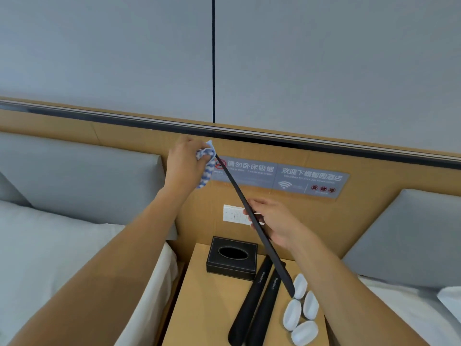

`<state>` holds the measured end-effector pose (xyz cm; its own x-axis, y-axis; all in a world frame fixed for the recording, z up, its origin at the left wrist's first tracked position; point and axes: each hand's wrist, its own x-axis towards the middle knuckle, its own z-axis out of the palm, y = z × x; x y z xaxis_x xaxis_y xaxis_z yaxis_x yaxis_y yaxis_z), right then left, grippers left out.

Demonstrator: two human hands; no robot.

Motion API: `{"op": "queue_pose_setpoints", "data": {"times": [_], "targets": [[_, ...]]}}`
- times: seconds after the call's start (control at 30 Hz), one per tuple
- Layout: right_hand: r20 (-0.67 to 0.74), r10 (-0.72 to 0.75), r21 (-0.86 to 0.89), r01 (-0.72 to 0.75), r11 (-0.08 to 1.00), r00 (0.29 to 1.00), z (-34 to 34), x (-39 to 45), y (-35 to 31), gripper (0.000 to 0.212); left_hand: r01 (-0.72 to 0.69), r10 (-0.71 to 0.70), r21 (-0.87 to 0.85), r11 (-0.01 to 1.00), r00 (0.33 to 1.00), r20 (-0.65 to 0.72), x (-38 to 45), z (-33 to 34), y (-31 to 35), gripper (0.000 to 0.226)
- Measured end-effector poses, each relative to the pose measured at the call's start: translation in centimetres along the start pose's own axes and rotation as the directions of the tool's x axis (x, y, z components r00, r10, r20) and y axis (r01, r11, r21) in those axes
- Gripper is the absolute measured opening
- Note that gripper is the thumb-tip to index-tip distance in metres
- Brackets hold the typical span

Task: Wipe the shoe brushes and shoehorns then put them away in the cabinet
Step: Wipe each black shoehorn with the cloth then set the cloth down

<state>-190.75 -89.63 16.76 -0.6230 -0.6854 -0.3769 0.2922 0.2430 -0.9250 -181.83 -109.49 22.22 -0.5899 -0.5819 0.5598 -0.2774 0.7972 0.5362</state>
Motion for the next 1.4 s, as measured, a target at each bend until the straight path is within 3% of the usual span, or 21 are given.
{"op": "queue_pose_setpoints", "data": {"times": [0.2,0.37,0.57,0.8,1.07,1.2,1.4], "targets": [[-0.040,0.136,0.073,-0.133,0.988,0.990,0.4,2.3,4.4,0.019,0.072,-0.072,0.002,0.997,0.993,0.095,-3.5,2.3,-3.0,0.018],[-0.121,0.252,0.005,-0.254,0.967,0.960,0.7,4.2,9.3,0.023,0.127,-0.122,-0.017,0.992,0.977,0.175,-5.7,3.7,-5.9,0.022],[-0.107,0.342,-0.144,-0.355,0.924,0.934,1.8,5.8,15.3,0.021,0.297,-0.284,-0.045,0.954,0.940,0.190,-9.5,4.5,-8.9,0.017],[-0.121,0.475,-0.110,-0.488,0.866,0.871,4.3,7.6,21.9,0.021,0.379,-0.358,-0.033,0.925,0.896,0.263,-13.7,7.0,-12.6,0.011],[-0.174,0.632,-0.083,-0.651,0.755,0.755,4.2,6.8,30.2,0.041,0.406,-0.354,-0.061,0.912,0.853,0.384,-18.1,12.2,-14.4,0.011],[-0.190,0.687,-0.071,-0.708,0.702,0.701,3.7,6.8,33.2,0.042,0.388,-0.320,-0.064,0.919,0.833,0.452,-18.6,14.4,-14.7,0.011],[-0.177,0.712,-0.035,-0.727,0.686,0.680,3.2,8.2,35.1,0.036,0.269,-0.182,-0.087,0.959,0.821,0.541,-19.0,17.8,-14.4,0.022]]}}
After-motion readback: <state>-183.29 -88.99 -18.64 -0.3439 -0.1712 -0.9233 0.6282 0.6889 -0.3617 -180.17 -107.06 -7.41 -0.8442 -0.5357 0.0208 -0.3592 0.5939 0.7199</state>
